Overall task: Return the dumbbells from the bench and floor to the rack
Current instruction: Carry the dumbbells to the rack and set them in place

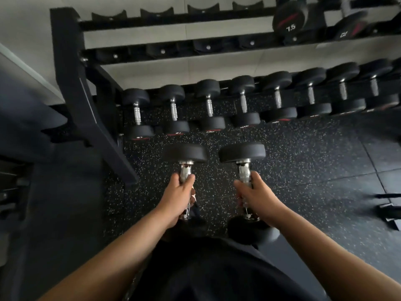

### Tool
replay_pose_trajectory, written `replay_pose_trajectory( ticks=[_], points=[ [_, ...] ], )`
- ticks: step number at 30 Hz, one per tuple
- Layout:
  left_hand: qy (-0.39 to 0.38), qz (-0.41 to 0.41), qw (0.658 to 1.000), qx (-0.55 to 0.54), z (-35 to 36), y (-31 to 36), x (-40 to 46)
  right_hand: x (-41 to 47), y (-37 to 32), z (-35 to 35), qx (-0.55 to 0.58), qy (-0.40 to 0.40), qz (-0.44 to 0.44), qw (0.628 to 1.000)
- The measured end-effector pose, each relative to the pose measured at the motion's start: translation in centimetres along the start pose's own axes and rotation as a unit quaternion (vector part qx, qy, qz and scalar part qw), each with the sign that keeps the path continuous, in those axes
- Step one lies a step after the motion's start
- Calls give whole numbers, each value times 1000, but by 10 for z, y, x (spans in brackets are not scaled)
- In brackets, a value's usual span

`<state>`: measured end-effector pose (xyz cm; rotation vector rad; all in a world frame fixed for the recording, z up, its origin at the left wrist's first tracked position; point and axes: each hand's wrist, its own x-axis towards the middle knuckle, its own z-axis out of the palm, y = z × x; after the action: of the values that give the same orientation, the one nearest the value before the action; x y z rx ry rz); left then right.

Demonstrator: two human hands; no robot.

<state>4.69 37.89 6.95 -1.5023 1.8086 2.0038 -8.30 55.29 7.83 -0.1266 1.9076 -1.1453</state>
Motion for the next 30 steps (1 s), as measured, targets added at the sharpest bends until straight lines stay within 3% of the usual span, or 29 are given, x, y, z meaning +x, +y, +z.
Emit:
replay_pose_trajectory(
  ticks=[11,13,16,30],
  points=[
    [-23,11,999,-39,-23,116,124,110,-122,-2,20,27,-5,999],
    [-31,-1,999,-29,-7,181,213,202,-175,-33,31,35,9,999],
    [-33,-1,998,-51,-10,199,221,211,-196,-38,54,37,12,998],
    [43,-45,992,-105,71,382,397,423,-334,-164,28,-22,41,998]
  ],
)
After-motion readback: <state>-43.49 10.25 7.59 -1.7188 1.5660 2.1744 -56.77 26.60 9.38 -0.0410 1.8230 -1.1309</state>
